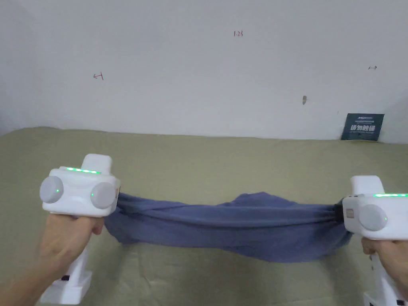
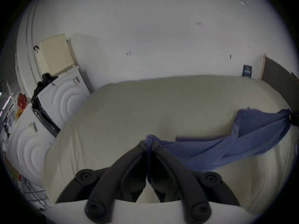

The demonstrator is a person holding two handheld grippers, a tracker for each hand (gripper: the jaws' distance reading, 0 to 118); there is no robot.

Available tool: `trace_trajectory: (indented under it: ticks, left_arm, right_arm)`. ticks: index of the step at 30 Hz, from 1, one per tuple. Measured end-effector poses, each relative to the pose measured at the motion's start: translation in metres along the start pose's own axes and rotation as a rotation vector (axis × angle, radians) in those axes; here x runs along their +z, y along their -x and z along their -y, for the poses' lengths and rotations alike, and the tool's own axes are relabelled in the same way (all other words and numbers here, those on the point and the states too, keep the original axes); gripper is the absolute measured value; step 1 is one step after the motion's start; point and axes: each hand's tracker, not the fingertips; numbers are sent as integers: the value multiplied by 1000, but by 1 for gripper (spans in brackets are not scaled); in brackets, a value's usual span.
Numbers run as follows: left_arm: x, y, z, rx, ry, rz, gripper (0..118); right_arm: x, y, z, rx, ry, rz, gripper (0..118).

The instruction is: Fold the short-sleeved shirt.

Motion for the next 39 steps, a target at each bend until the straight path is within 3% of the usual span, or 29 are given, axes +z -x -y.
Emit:
trace_trajectory:
  ticks: [7, 15, 21, 29, 30, 31, 32, 33, 34, 35, 37, 39]
  left_arm:
    - [68, 27, 67, -15, 47, 56, 3]
    - [151, 69, 167, 64, 132, 139, 3]
    - [157, 77, 220, 105, 213, 146, 3]
    - [136, 74, 226, 108, 255, 146, 4]
    - [138, 75, 227, 112, 254, 150, 6]
    - [138, 77, 226, 123, 253, 157, 21]
    - [140, 78, 226, 130, 247, 160, 68]
    - [141, 80, 227, 133, 243, 158, 106]
    - [142, 81, 229, 147, 229, 138, 118]
    - [146, 82, 230, 154, 200, 109, 114]
    - [159, 85, 227, 153, 173, 107, 110]
    - [173, 88, 237, 178, 158, 100, 90]
  right_arm:
    - [79, -23, 83, -3, 30, -54, 15]
    - [175, -31, 183, -26, 76, -123, 15]
    - [191, -18, 230, -33, 130, -125, 15]
    - [179, -12, 237, -54, 162, -109, 17]
    - [181, -11, 236, -61, 160, -102, 27]
    - [182, -12, 235, -65, 162, -100, 50]
    - [185, -9, 234, -62, 156, -71, 100]
    - [188, -8, 233, -71, 156, -68, 118]
    - [192, -6, 232, -90, 151, -77, 112]
    - [197, -8, 234, -135, 51, -82, 106]
    - [201, 4, 237, -95, 94, -101, 106]
    - [222, 17, 221, -81, 30, -108, 90]
